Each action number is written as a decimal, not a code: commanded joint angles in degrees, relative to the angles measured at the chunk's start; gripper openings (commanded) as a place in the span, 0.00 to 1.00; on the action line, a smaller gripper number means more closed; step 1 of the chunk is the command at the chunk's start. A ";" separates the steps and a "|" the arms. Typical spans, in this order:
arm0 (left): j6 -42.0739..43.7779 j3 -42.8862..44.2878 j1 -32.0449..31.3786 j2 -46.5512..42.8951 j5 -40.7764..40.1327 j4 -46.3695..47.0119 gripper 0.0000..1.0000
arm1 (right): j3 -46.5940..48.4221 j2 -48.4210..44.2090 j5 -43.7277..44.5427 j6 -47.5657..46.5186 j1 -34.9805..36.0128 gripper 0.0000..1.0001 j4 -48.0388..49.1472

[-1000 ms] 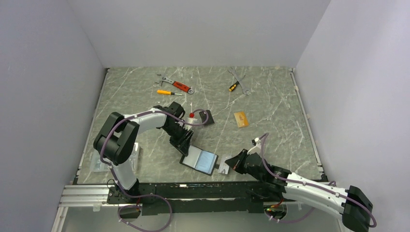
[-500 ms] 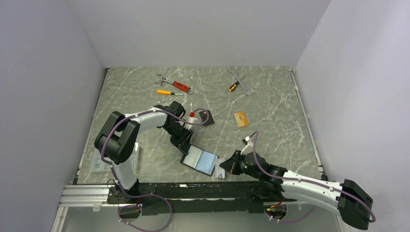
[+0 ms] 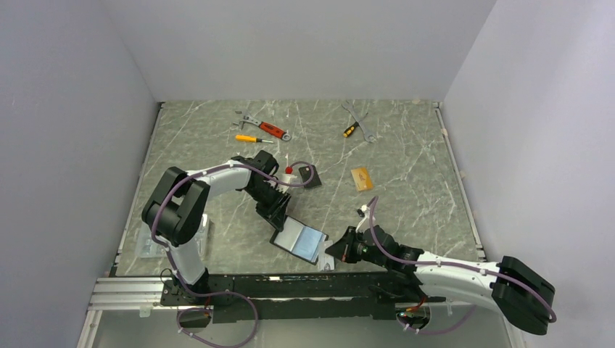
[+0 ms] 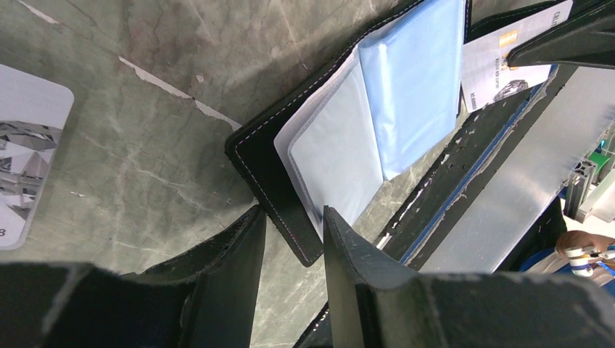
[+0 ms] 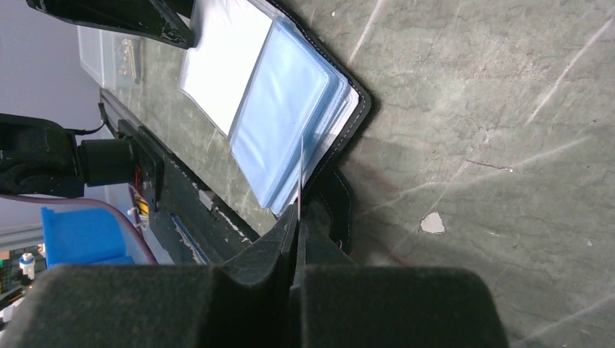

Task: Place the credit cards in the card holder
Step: Turn over the card slot in the card holder.

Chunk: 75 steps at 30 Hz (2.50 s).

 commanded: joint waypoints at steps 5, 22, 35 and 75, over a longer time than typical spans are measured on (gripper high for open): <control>0.58 2.12 -0.06 0.38 0.95 -0.32 0.37 | 1.15 3.04 -0.53 -1.35 -0.42 0.00 4.30; 1.41 2.53 -0.51 0.82 0.35 -1.22 0.21 | -0.13 -2.04 -0.38 -2.15 -0.52 0.00 3.42; 1.61 2.60 -0.48 -0.14 0.19 -1.73 0.18 | 2.95 1.64 -2.29 -4.54 -0.65 0.00 5.36; 1.47 2.98 4.75 0.10 20.14 -3.02 0.43 | 14.22 22.17 -10.07 -8.74 -3.48 0.00 15.76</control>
